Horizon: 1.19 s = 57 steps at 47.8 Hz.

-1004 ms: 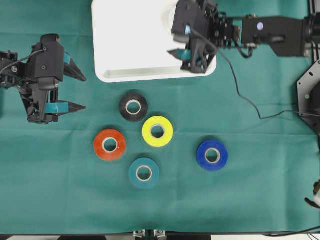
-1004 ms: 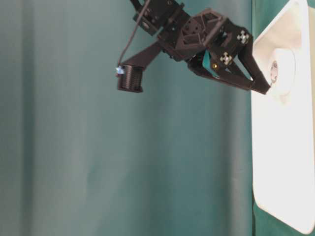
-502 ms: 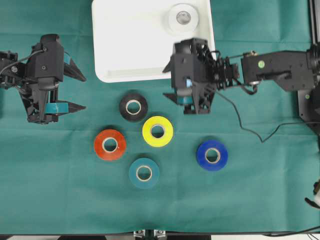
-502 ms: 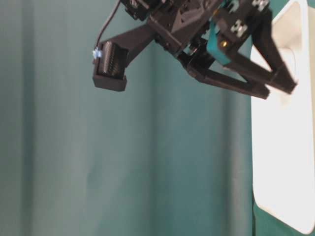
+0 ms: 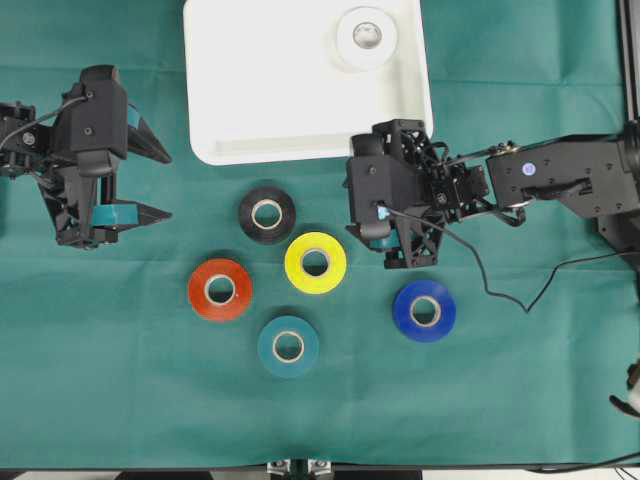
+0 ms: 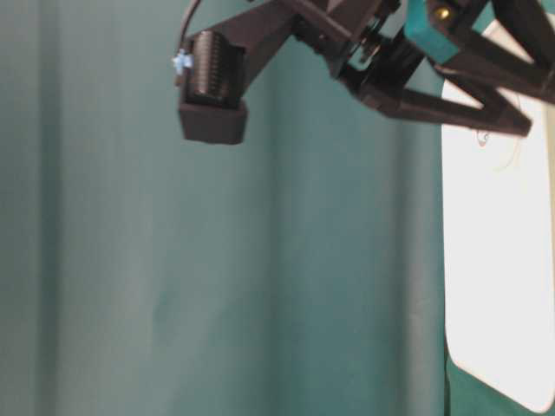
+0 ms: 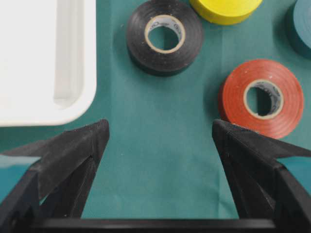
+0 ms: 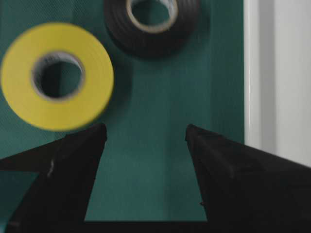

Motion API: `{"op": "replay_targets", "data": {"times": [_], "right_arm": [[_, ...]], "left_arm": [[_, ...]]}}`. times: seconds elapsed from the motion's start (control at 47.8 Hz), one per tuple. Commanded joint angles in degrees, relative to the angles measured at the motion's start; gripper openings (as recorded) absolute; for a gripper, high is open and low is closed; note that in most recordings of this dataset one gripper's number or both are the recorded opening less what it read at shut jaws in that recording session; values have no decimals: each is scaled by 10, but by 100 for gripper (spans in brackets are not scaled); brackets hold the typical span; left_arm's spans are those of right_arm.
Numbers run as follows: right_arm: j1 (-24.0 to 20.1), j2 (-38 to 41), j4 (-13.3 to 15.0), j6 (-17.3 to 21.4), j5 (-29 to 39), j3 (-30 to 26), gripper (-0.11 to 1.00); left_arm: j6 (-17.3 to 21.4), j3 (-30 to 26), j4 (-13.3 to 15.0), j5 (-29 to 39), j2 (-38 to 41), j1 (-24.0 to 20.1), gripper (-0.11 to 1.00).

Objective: Put the tape alternately from left to right into the white case.
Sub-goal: 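Move the left gripper over the orange-red tape roll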

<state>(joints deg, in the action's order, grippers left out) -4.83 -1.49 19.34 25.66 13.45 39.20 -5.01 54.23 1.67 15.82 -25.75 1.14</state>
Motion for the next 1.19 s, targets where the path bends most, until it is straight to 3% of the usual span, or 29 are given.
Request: {"op": "replay_targets", "data": {"times": [0.0, 0.209, 0.544, 0.69, 0.878, 1.171], "right_arm": [[-2, -15, 1, 11, 9, -4, 74], [-3, -15, 4, 11, 7, -4, 74], [-3, -15, 4, 11, 7, -4, 74], [-2, -15, 4, 11, 7, -4, 74], [-2, -15, 4, 12, 7, -3, 74], [-3, -15, 4, 12, 8, -1, 74]], "left_arm": [[-3, -5, 1, -4, -3, -1, 54], [-18, -5, 1, -4, -3, 4, 54], [-69, -10, 1, -4, 32, 49, 54], [-74, -18, 1, -4, 58, 69, 54], [-112, -43, 1, -5, 105, 83, 54], [-118, -79, 1, -5, 156, 111, 53]]}}
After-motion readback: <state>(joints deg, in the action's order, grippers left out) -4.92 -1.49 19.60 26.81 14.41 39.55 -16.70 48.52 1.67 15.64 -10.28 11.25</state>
